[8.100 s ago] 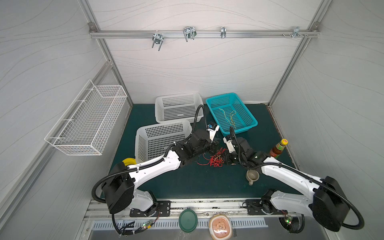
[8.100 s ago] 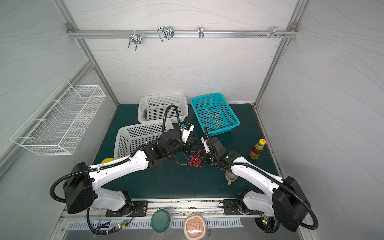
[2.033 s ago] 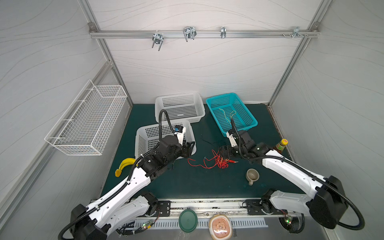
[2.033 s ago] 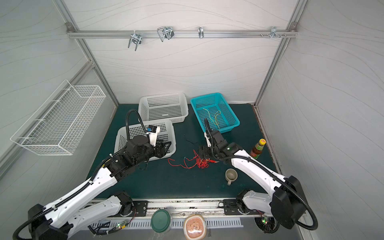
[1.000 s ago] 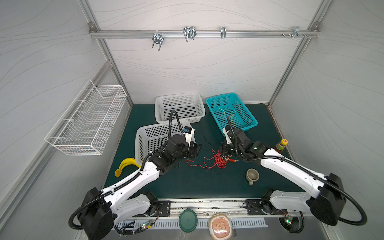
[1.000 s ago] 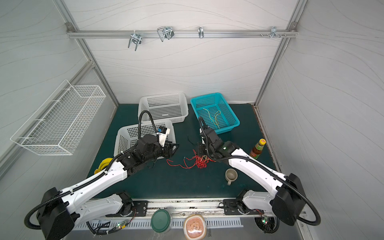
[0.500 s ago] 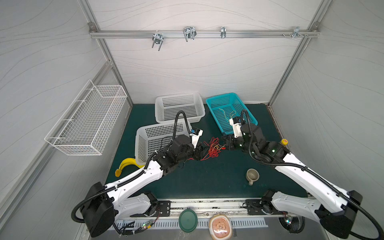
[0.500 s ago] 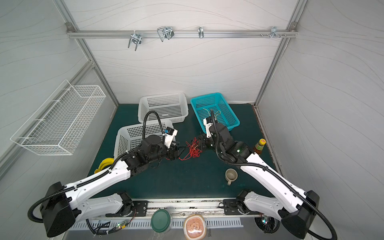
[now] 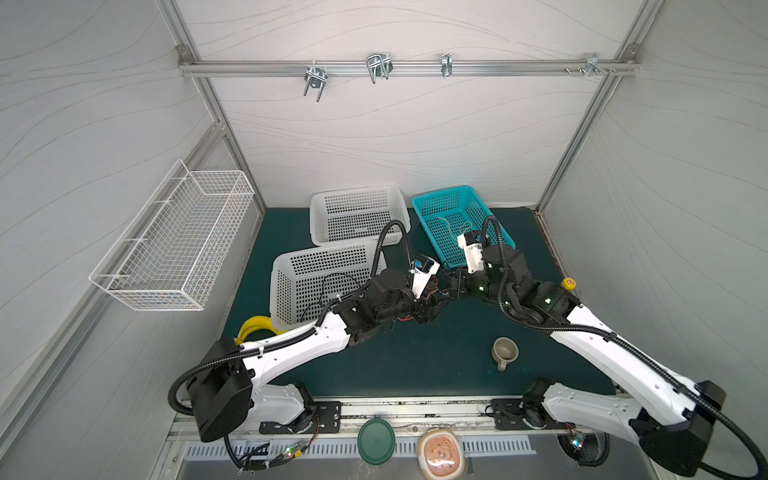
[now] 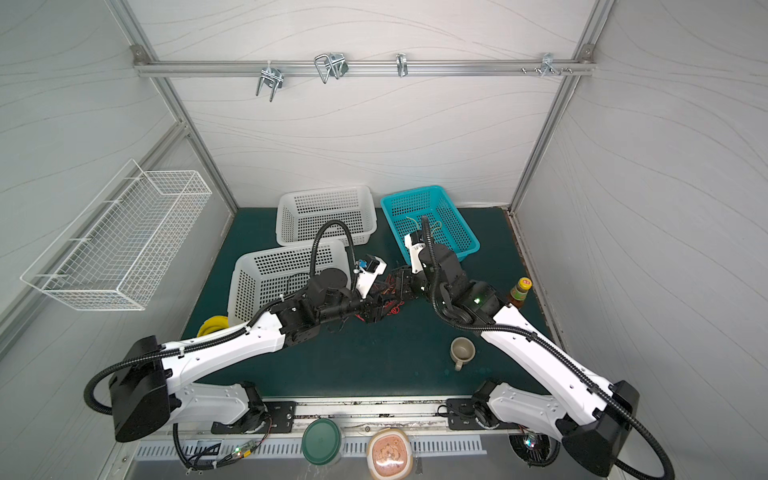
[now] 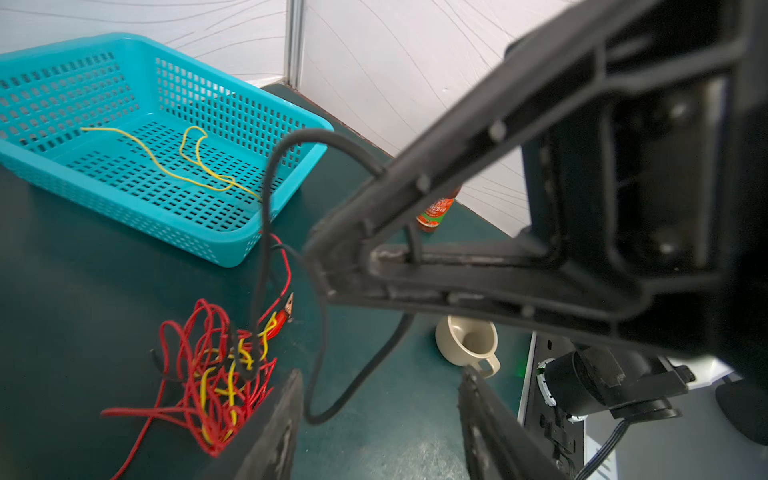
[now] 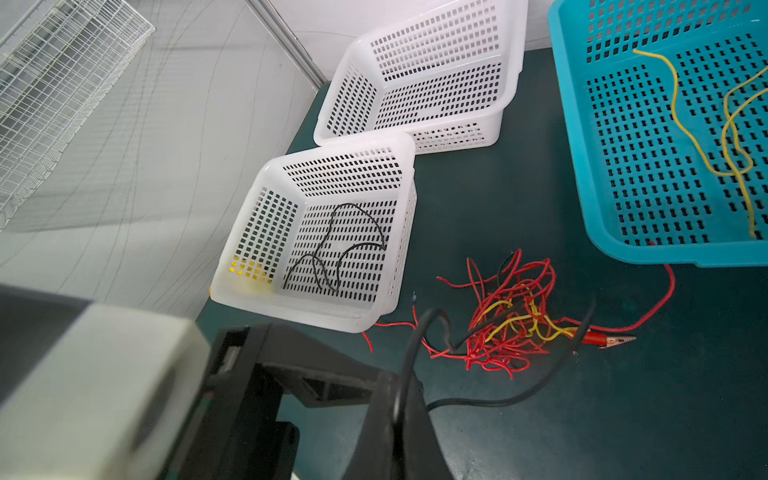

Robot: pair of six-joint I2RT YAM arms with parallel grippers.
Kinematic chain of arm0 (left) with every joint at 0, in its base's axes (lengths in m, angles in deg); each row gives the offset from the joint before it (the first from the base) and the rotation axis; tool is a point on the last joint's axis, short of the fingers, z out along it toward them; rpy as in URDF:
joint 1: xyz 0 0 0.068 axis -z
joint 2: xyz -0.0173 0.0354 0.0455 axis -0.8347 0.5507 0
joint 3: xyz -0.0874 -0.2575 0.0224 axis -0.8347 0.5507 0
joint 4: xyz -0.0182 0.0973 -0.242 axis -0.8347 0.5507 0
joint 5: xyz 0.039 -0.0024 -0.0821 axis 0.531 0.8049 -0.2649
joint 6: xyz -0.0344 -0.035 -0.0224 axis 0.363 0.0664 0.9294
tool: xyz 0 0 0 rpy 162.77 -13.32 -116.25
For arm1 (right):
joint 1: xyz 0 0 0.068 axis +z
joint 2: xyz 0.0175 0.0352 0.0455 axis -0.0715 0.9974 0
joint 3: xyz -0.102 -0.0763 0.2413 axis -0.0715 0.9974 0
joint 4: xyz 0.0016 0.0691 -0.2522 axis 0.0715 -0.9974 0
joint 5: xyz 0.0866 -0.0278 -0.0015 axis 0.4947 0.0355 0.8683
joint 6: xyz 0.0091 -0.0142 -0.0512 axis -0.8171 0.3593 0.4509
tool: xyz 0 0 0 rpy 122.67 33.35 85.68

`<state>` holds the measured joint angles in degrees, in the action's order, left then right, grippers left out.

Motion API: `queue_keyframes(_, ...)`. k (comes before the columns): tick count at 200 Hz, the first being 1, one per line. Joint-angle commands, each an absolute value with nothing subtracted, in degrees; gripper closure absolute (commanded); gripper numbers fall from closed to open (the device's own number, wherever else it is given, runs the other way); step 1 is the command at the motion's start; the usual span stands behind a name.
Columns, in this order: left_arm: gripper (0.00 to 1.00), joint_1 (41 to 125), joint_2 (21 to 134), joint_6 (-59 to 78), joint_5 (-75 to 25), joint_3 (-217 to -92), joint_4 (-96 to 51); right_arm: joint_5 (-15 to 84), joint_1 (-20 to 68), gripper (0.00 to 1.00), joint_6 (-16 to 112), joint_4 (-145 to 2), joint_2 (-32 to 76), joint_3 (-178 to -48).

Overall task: Untangle the cables
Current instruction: 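Grasp the red tangle with both grippers and pull wires apart, then carry the black wire to the white basket with left gripper while right draws back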

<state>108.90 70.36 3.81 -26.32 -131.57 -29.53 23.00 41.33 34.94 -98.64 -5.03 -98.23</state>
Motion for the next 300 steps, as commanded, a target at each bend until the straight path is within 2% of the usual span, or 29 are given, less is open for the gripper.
queue_keyframes(1, 0.42, 109.82, 72.22, 2.44, -23.93, -134.41, -36.12, 24.27, 41.7, 1.0, 34.25, -97.32, -5.21, -99.55)
queue_keyframes(13, 0.47, 110.02, 73.16, 2.43, -22.37, -134.74, -37.12, 24.61, 41.69, 1.0, 34.01, -97.32, -5.34, -99.52)
queue_keyframes(50, 0.77, 110.12, 74.94, 2.33, -21.17, -135.75, -38.1, 23.98, 41.69, 1.0, 33.58, -97.39, -6.36, -98.9)
queue_keyframes(76, 0.92, 110.15, 75.47, 2.1, -20.8, -136.2, -37.36, 23.06, 41.65, 1.0, 33.65, -97.88, -7.07, -98.38)
queue_keyframes(83, 1.0, 110.13, 75.53, 2.02, -20.42, -136.48, -36.69, 22.74, 41.6, 1.0, 33.65, -98.21, -7.19, -98.31)
queue_keyframes(119, 1.0, 110.11, 74.97, 0.67, -17.09, -137.26, -35.25, 20.28, 41.52, 1.0, 34.0, -100.15, -8.11, -97.33)
queue_keyframes(149, 1.0, 110.05, 73.85, -0.13, -11.22, -138.33, -33.27, 16.78, 41.51, 0.84, 34.05, -101.84, -9.45, -96.03)
queue_keyframes(162, 1.0, 110.04, 73.71, -1.08, -10.25, -139.96, -30.65, 14.92, 41.43, 0.7, 34.04, -102.63, -10.15, -95.36)
queue_keyframes(198, 1.0, 110.03, 72.81, -3.76, -8.14, -144.67, -23.17, 9.93, 41.18, 0.47, 34.43, -105.17, -11.83, -93.58)
queue_keyframes(230, 1.0, 110.02, 71.25, -6.12, -5.33, -148.3, -18.31, 2.35, 40.96, 0.15, 32.88, -108.43, -13.32, -91.12)
queue_keyframes(243, 1.0, 110.04, 70.45, -7.01, -4.08, -149.58, -16.84, -0.21, 40.64, 0.07, 31.45, -109.25, -14.04, -89.85)
queue_keyframes(259, 1.0, 110.02, 69.0, -8.53, -3.21, -150.19, -16.09, -1.43, 40.03, 0.01, 30.3, -109.56, -15.17, -87.94)
queue_keyframes(300, 1.0, 110.03, 64.66, -11.47, 2.86, -150.22, -14.09, -2.19, 38.19, 0.01, 28.21, -108.64, -17.78, -83.5)
